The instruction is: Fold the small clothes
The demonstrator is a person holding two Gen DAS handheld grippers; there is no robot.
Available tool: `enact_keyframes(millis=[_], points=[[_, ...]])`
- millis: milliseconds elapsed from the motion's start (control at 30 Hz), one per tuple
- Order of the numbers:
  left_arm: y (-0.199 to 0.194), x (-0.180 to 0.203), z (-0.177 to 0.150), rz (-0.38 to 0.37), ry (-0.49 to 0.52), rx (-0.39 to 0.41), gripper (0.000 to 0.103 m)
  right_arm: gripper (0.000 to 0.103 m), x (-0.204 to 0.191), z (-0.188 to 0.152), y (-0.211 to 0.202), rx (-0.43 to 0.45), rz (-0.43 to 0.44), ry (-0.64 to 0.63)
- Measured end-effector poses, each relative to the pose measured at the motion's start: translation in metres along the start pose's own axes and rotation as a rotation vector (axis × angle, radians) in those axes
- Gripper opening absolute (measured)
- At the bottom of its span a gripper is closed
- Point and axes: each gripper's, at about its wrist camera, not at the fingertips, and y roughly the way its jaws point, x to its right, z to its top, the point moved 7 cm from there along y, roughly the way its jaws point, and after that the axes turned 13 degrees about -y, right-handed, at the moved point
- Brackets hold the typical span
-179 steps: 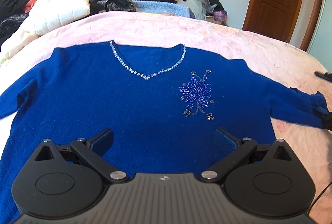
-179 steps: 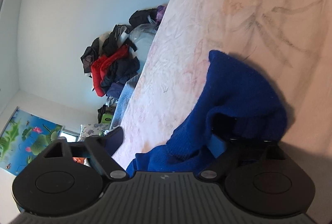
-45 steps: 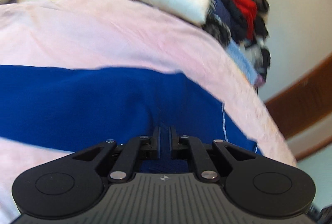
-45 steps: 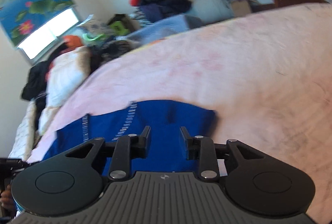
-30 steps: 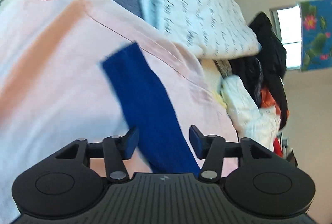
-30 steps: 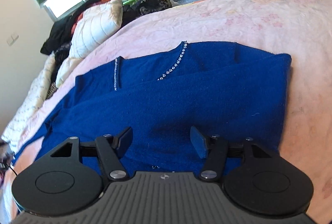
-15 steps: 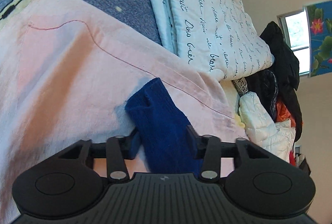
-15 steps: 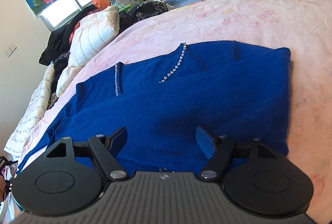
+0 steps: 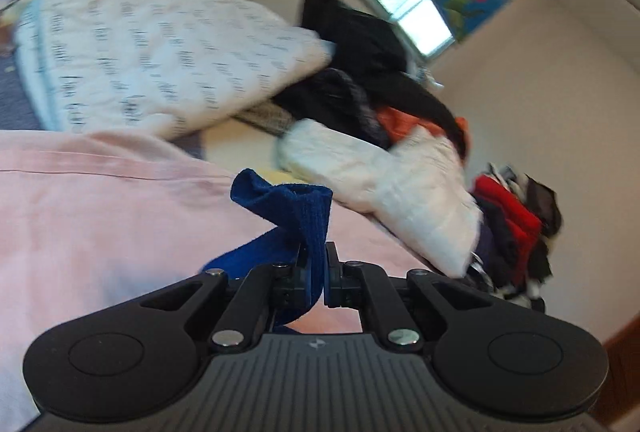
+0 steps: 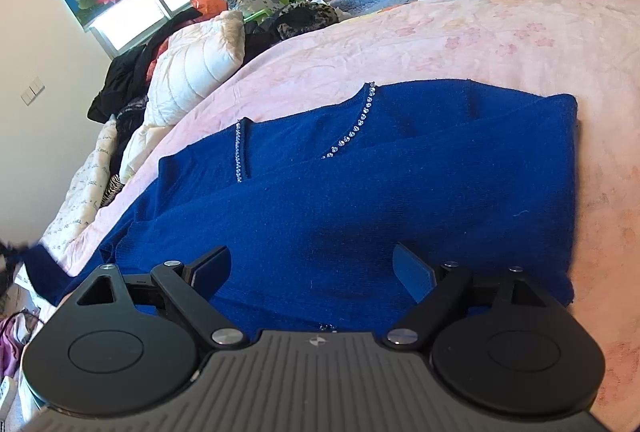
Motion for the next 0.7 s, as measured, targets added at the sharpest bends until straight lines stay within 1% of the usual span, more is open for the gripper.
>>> enact_keyframes(millis=[67, 100, 167, 233, 300, 333, 367, 433, 500, 533, 567, 600, 667, 700], points=[[0.008, 0.046, -0.047, -0.097, 0.105, -0.065, 0.005, 0.087, 0.001, 0.0, -0.001, 0.005, 0.009, 0.012], [0.014, 0.066, -0.077, -0.142, 0.154, -0.113, 0.005, 0.087, 0.002, 0.0, -0.001, 0.006, 0.012, 0.016], [0.024, 0.094, -0.139, -0.199, 0.237, -0.22, 0.005, 0.087, 0.002, 0.0, -0.001, 0.007, 0.016, 0.022], [0.032, 0.109, -0.207, -0.221, 0.339, -0.31, 0.005, 0.087, 0.003, 0.001, -0.001, 0.006, 0.021, 0.027], [0.038, 0.111, -0.264, -0.217, 0.421, -0.401, 0.005, 0.087, 0.004, 0.002, -0.001, 0.003, 0.029, 0.029], [0.04, 0.109, -0.289, -0.205, 0.446, -0.458, 0.005, 0.087, 0.004, 0.002, -0.001, 0.001, 0.034, 0.031], [0.041, 0.106, -0.306, -0.19, 0.465, -0.502, 0.006, 0.087, 0.005, 0.002, -0.001, -0.003, 0.04, 0.035], [0.045, 0.096, -0.331, -0.159, 0.517, -0.552, 0.006, 0.088, 0.007, 0.004, -0.001, -0.017, 0.053, 0.045], [0.046, 0.088, -0.34, -0.136, 0.568, -0.544, 0.006, 0.089, 0.01, 0.009, 0.0, -0.044, 0.06, 0.082], [0.046, 0.086, -0.341, -0.144, 0.584, -0.533, 0.006, 0.09, 0.01, 0.013, 0.0, -0.063, 0.06, 0.114], [0.045, 0.086, -0.342, -0.156, 0.601, -0.524, 0.006, 0.088, 0.01, 0.017, 0.001, -0.073, 0.078, 0.15], [0.042, 0.086, -0.345, -0.167, 0.64, -0.51, 0.006, 0.088, 0.006, 0.022, 0.003, -0.074, 0.116, 0.182], [0.034, 0.089, -0.353, -0.188, 0.757, -0.462, 0.006, 0.088, -0.008, 0.033, 0.007, -0.073, 0.226, 0.234], [0.03, 0.091, -0.359, -0.194, 0.823, -0.435, 0.006, 0.088, -0.016, 0.039, 0.011, -0.086, 0.271, 0.246]])
